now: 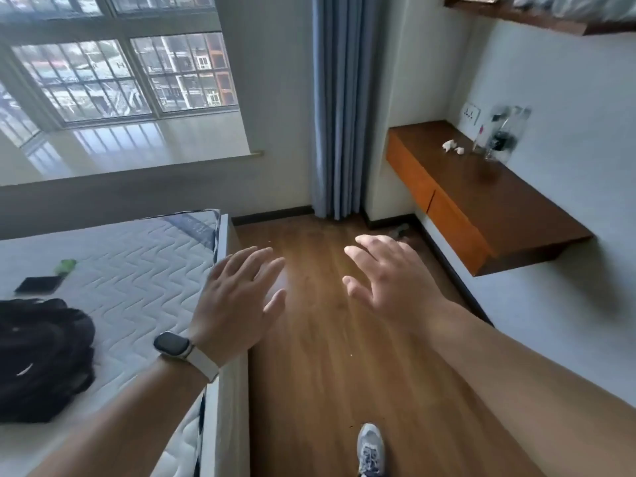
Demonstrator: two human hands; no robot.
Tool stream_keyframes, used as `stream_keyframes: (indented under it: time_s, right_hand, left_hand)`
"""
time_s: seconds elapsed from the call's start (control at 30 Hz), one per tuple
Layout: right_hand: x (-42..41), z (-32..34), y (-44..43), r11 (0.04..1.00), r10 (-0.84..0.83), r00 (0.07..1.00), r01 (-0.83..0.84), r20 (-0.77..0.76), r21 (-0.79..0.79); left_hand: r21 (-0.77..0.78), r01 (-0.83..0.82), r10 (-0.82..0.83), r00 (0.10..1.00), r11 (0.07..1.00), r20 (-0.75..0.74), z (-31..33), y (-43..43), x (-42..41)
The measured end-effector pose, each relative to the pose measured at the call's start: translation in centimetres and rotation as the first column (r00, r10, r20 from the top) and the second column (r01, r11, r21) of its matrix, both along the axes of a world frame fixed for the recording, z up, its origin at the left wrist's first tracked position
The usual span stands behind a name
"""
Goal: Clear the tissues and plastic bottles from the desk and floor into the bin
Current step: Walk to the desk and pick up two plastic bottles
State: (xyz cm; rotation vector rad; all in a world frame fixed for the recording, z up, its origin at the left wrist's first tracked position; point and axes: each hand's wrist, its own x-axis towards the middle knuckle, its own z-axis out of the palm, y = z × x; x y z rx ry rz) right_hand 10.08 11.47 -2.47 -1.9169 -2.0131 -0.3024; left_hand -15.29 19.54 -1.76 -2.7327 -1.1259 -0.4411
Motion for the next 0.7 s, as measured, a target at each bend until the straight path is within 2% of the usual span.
stream_keyframes:
  time_s: [0.37,0.7]
  right_hand:
    - [17.7,1.6,5.7,0.987,-0.157,0.987,0.158,-0.036,0.029]
    - [24.7,1.5,8.0,0.964,-0.263,0.964,0.261,-0.049,-0.051]
  left_hand:
    - [0.053,0.154,-0.155,0.988,0.987,0.016,2.2,9.7,19.3]
    - [0.053,0.274,-0.276,0.960,0.960,0.036,1.5,15.4,28.7]
